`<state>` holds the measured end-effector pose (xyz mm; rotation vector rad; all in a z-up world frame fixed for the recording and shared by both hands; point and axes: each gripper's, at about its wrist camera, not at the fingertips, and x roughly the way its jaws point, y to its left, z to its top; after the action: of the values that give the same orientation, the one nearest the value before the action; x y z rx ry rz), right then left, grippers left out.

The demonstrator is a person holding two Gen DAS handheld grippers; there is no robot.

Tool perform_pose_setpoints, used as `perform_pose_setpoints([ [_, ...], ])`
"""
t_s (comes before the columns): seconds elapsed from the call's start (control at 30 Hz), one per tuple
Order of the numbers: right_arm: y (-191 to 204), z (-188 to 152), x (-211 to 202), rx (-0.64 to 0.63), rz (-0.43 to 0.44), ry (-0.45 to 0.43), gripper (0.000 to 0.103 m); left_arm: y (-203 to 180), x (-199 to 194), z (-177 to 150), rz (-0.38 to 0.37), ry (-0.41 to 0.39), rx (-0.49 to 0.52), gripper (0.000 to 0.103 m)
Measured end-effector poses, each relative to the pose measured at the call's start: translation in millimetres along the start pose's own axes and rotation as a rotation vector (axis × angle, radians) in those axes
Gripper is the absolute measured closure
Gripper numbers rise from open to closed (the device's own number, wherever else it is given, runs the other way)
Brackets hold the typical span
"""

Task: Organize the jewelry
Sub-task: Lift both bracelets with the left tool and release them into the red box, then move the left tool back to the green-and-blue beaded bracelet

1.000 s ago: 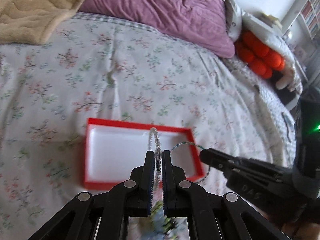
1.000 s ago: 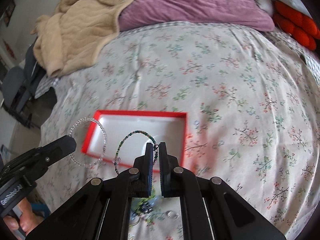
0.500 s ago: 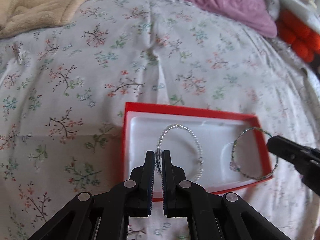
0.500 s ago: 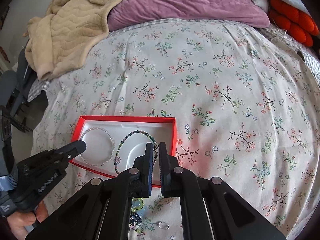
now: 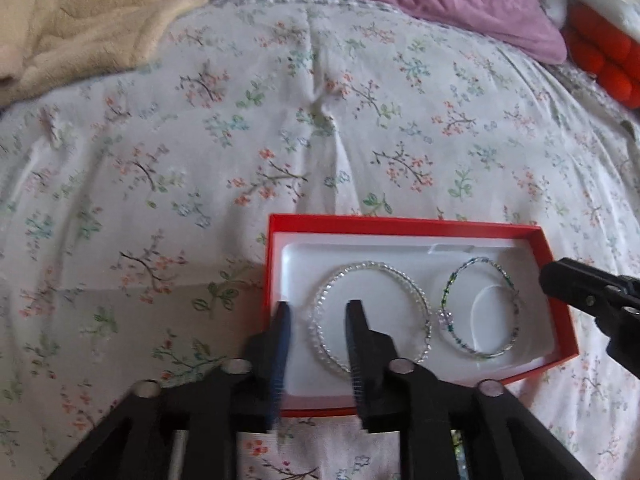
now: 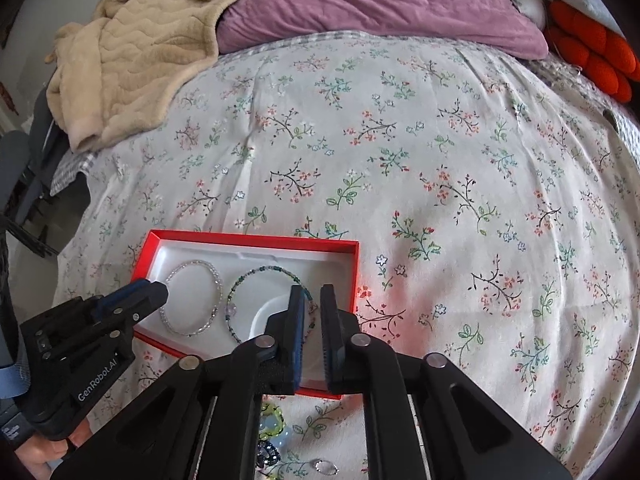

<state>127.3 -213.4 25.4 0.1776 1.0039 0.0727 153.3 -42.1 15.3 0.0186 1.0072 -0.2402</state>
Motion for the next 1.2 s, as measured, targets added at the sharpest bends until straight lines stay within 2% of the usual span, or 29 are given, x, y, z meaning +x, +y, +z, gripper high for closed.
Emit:
perform_pose_setpoints([
  [0.2, 3.0, -3.2, -14.9, -0.021, 0.011, -0.015, 0.078, 0.0, -15.0, -4.6, -0.016, -0.003, 0.001, 0.066],
  [0.27, 4.9, -5.8, -19.7, -0.034, 0.005, -0.013, 0.075, -1.0, -21.5, -8.2, -0.011, -0.002, 0.003, 0.053],
  [0.43, 6.4, -16.0, -30.4, -0.049, -0.008, -0.003, 0.066, 1.1, -37.0, -18.3, 0.036, -0.012, 0.026, 0.035],
  [0.67, 10.5, -35.3, -39.0, -0.05, -0.03, 0.043, 0.055, 13.3, -48.1, -37.4, 0.05, 0.031, 0.016, 0.025],
  [0.9, 15.2, -52.2, -41.8, -0.05, -0.054, 0.087, 0.045, 17.8, -50.5, -53.3, 0.038, 0.1, 0.005, 0.021],
  [1.2, 12.4, -72.2, -36.0, -0.027, -0.087, 0.183, 0.043, 21.4, -43.4, -70.5, 0.054, 0.191, 0.019, 0.017],
])
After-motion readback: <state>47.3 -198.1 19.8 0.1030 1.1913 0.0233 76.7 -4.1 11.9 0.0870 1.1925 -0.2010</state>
